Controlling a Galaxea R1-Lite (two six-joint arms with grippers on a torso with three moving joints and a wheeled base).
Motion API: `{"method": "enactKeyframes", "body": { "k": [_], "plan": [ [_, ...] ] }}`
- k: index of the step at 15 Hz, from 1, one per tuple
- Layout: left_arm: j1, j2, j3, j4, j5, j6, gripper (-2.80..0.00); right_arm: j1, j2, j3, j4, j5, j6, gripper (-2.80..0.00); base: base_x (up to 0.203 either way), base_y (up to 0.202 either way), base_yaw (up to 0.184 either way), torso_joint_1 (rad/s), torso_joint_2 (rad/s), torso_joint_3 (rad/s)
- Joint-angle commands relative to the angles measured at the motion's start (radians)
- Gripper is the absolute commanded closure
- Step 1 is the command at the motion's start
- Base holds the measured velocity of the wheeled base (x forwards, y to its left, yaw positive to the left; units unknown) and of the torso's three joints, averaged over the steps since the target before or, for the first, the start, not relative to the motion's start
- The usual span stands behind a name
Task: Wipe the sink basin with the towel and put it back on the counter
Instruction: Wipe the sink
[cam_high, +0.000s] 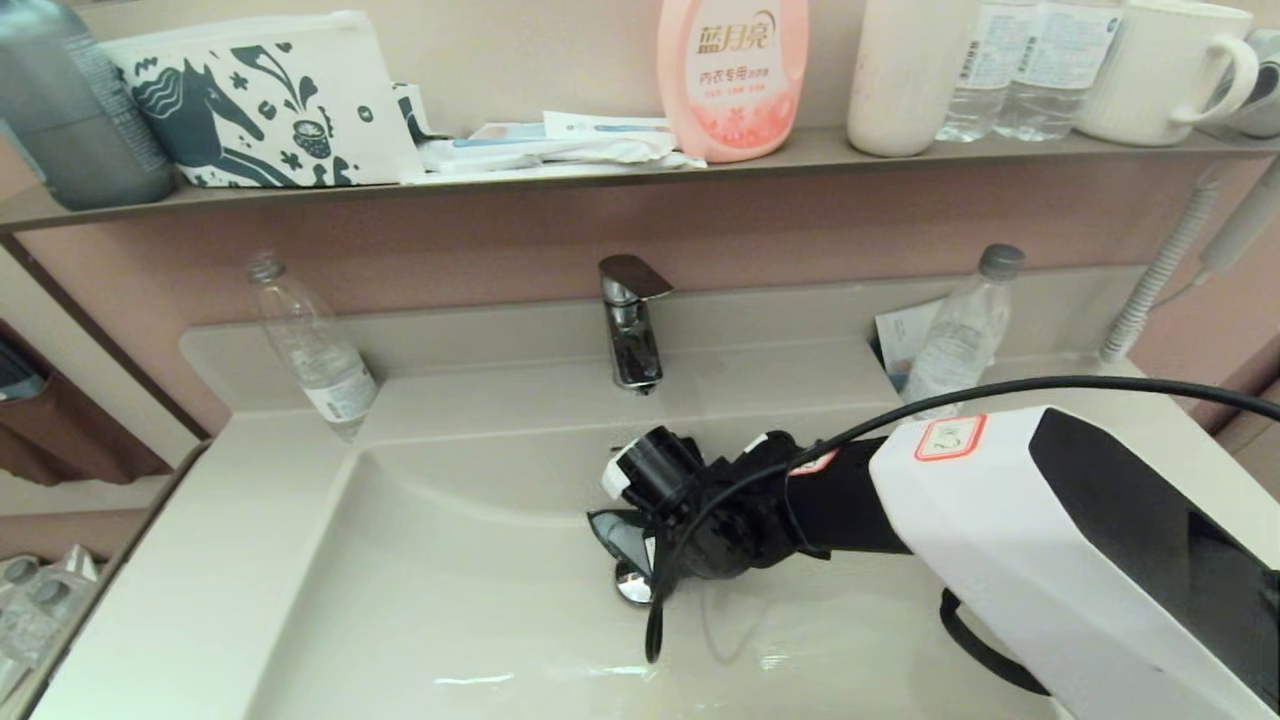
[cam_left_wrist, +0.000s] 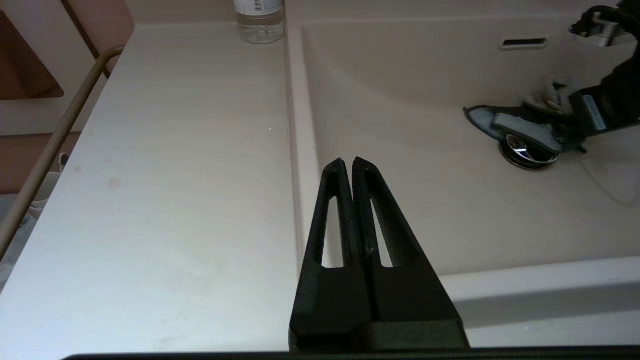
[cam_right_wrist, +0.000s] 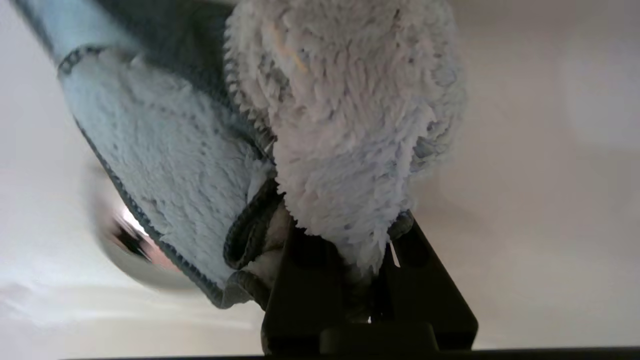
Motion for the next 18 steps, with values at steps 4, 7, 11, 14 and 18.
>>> {"method": "enactKeyframes", "body": {
  "k": [4,7,11,14,18],
  "plan": [
    [0.001,0.001,0.000,0.000,0.001,0.000,0.00,-0.044,-0.143,0.265,0.010,-0.016,0.005,0.00,0.000,0.000,0.000,0.000,0.00,0.000],
    [0.001,0.001,0.000,0.000,0.001,0.000,0.00,-0.063,-0.196,0.380,0.117,-0.020,0.003,0.00,0.000,0.000,0.000,0.000,0.00,0.000],
    [0.001,0.001,0.000,0.000,0.001,0.000,0.00,-0.012,-0.184,0.387,0.174,0.071,0.005,0.00,0.000,0.000,0.000,0.000,0.00,0.000],
    [0.001,0.001,0.000,0.000,0.001,0.000,0.00,0.043,-0.141,0.380,0.136,0.125,0.005,0.00,0.000,0.000,0.000,0.000,0.00,0.000],
    [0.001,0.001,0.000,0.000,0.001,0.000,0.00,0.111,-0.098,0.307,0.005,0.169,0.007,0.00,0.000,0.000,0.000,0.000,0.00,0.000]
  ]
}}
